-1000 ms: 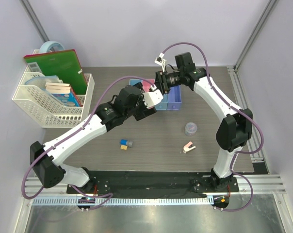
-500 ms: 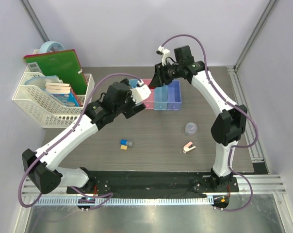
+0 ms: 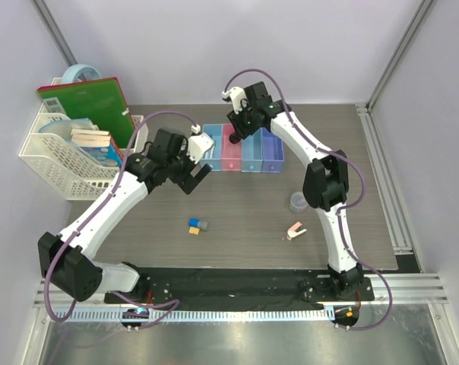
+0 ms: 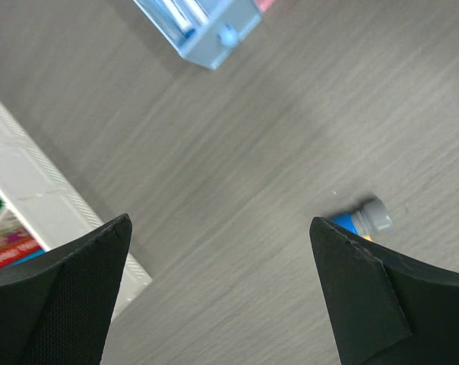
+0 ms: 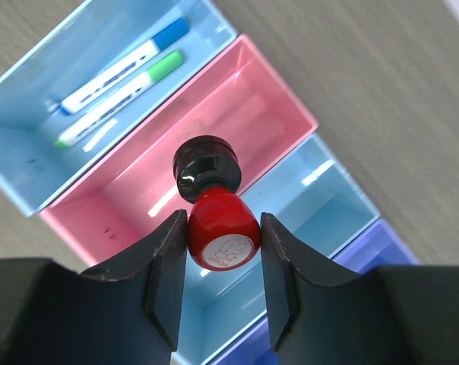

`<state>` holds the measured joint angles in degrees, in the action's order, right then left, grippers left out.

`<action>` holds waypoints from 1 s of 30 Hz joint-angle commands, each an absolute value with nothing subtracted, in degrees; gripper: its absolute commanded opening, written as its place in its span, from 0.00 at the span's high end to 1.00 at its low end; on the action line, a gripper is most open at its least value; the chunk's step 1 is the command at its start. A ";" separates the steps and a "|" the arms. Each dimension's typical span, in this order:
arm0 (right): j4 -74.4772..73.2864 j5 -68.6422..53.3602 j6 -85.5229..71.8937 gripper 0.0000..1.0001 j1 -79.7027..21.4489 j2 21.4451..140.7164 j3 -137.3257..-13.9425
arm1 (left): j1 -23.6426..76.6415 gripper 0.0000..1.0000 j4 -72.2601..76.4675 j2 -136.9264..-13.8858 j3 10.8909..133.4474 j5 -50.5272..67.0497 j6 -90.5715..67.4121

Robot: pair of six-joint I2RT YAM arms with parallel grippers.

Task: Sort the stationery into containers
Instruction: Place the stationery in the storage box.

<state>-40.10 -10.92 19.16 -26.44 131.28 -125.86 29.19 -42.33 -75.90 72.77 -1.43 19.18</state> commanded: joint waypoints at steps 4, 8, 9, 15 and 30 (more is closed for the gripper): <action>-33.67 -3.17 26.45 0.99 -28.47 132.89 -131.31 | 28.30 0.00 -38.50 -76.47 66.28 1.93 16.79; -32.08 -1.41 28.21 0.99 -29.70 134.56 -131.22 | 27.95 0.00 -36.48 -76.81 64.87 2.37 16.00; -31.65 -0.71 29.52 0.99 -29.97 135.00 -131.13 | 27.86 0.00 -36.04 -77.08 64.52 2.37 15.82; -30.59 2.02 31.90 0.99 -31.99 137.46 -131.13 | 27.60 0.00 -33.84 -77.17 61.09 1.41 14.59; -27.69 7.73 33.05 0.56 -33.49 137.82 -129.55 | 27.07 0.00 -31.11 -77.43 58.45 3.16 12.22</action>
<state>-31.53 4.58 31.70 -33.10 140.14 -129.01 27.35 -33.93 -77.30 59.37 1.41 13.85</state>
